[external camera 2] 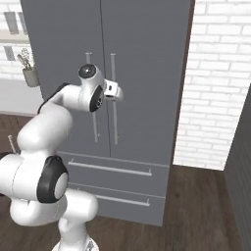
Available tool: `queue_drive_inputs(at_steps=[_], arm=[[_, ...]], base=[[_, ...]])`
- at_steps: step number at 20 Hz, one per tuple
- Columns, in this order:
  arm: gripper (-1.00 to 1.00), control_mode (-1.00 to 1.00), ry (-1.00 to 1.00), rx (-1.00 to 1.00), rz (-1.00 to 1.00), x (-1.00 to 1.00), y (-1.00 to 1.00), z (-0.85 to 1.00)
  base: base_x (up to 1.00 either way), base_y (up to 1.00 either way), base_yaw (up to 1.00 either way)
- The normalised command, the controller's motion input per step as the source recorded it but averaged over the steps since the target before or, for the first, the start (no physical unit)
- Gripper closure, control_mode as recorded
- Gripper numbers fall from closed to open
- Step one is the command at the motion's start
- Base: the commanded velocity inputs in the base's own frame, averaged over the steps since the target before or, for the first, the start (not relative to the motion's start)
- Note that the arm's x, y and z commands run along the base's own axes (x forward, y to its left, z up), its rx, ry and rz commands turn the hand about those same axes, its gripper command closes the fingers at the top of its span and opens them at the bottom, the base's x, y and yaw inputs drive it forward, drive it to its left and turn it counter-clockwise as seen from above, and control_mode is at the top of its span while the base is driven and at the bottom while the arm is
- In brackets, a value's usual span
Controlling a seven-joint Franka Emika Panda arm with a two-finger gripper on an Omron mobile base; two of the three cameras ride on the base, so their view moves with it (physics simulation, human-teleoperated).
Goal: Take the strawberry from the fridge and place it on top of the pancake, located on the dining counter.
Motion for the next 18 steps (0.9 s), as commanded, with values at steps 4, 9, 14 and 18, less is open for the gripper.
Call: queue_drive_inputs(at_steps=[4, 9, 14, 18], arm=[[-1.00, -1.00, -0.06, 0.00, 0.00, 0.40, -0.05, -0.01], [-1.00, -1.00, 0.12, 0.00, 0.00, 0.49, -0.02, 0.00], [-1.00, -1.00, 0.20, 0.00, 0.00, 0.47, -0.05, 0.00], [-1.00, -1.00, 0.03, 0.00, 0.00, 0.28, -0.21, -0.08]], base=[[0.00, 0.00, 0.00], [0.00, 0.00, 0.00], [0.00, 0.00, 0.00], [0.00, 0.00, 0.00]])
